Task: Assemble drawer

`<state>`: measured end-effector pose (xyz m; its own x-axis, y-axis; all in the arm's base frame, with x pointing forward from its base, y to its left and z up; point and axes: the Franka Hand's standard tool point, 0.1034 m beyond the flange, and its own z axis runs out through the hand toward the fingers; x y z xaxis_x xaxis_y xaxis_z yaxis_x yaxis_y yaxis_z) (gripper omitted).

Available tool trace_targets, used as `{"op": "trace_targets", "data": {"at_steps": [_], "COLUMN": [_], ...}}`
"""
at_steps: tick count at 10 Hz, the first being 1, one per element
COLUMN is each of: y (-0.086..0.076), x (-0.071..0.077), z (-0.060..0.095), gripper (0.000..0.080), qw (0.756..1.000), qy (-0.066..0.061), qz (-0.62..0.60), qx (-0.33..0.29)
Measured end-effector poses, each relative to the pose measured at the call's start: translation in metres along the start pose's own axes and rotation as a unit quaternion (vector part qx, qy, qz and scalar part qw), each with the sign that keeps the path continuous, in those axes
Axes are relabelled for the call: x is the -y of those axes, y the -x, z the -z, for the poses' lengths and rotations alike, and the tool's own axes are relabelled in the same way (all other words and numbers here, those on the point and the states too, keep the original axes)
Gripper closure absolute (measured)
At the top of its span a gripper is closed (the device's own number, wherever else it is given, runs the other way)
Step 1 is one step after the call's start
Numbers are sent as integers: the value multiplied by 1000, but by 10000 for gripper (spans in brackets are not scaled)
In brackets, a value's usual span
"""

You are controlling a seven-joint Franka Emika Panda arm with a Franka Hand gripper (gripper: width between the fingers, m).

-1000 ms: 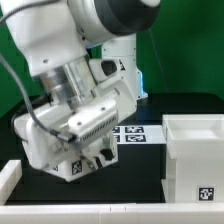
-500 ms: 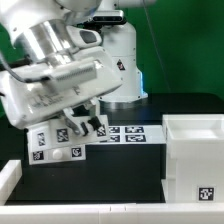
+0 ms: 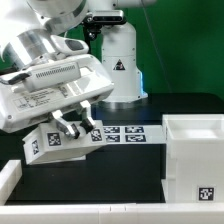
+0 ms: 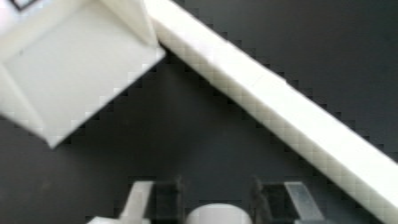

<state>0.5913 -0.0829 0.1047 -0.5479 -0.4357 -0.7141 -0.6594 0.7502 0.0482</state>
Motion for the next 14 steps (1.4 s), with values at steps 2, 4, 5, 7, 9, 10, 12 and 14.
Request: {"op": "trace_targets", "data": {"at_steps": [2, 4, 5, 7, 9, 10, 12, 14], "y": [11, 16, 12, 2, -4, -16, -25, -26], "x": [-10, -14, -12, -9, -6, -7, -5, -5], "z": [-14, -24, -26, -26, -23, -20, -17, -17], "gripper": [633, 633, 633, 633, 633, 633, 627, 436], "qw": [1000, 999, 999, 999, 998, 996, 995, 995], "qy": [-3, 5, 5, 7, 9, 9, 7, 6], "qz": [-12, -5, -7, -10, -10, -1, -7, -7], "qx": [22, 31, 44, 50, 65, 88, 103, 101]}}
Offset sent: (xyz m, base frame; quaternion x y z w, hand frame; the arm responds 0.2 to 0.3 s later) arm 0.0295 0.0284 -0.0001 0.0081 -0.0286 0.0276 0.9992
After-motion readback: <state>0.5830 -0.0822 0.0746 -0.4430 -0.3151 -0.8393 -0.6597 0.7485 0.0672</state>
